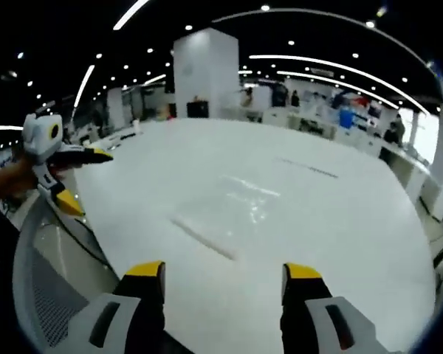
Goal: Open the resealable bag by pulling the two sides of the seal apart until the entire bag opening is separated and visibly accessible.
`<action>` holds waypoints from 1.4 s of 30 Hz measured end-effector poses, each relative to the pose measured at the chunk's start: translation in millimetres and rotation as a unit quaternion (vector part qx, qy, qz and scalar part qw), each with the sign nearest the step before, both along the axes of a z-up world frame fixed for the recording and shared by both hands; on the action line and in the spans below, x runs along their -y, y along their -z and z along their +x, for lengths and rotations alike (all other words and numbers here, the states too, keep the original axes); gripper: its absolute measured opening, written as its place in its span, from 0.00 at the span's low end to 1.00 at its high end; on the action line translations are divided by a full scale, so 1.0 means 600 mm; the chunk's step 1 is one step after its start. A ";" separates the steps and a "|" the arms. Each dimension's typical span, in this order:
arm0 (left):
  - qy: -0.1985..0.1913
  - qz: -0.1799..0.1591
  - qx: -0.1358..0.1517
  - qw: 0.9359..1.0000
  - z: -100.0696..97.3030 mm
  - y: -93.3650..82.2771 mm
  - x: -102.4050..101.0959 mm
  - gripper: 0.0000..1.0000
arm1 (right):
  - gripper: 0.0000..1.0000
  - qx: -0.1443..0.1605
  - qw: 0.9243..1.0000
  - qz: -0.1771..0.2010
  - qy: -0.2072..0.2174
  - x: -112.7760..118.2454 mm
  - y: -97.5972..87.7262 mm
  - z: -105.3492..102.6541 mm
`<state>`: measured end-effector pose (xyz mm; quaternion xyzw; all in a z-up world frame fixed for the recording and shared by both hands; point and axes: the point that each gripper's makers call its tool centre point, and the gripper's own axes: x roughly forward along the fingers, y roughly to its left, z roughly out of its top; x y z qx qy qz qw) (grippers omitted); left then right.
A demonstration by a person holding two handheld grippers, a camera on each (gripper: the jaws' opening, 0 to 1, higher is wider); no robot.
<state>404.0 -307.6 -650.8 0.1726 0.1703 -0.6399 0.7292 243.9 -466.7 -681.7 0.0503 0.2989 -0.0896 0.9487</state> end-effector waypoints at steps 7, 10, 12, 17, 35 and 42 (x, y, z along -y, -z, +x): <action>-0.008 0.002 -0.004 1.000 0.000 0.003 -0.006 0.99 | 0.67 0.023 0.999 0.019 0.014 -0.005 0.000 -0.007; -0.013 0.008 -0.006 1.000 0.002 0.009 -0.010 0.99 | 0.68 0.027 0.999 0.022 0.016 -0.009 -0.002 -0.010; -0.015 0.011 -0.003 1.000 0.004 0.010 -0.012 0.99 | 0.68 0.030 0.999 0.026 0.018 -0.011 -0.002 -0.010; -0.016 0.014 -0.004 1.000 0.005 0.012 -0.014 0.99 | 0.68 0.034 0.999 0.034 0.022 -0.012 -0.002 -0.012; -0.020 0.000 -0.013 1.000 0.006 0.006 -0.011 0.99 | 0.67 0.027 0.999 0.027 0.018 -0.018 0.000 -0.014; -0.024 -0.002 -0.017 1.000 0.007 0.008 -0.011 0.99 | 0.66 0.031 0.999 0.027 0.018 -0.016 -0.003 -0.014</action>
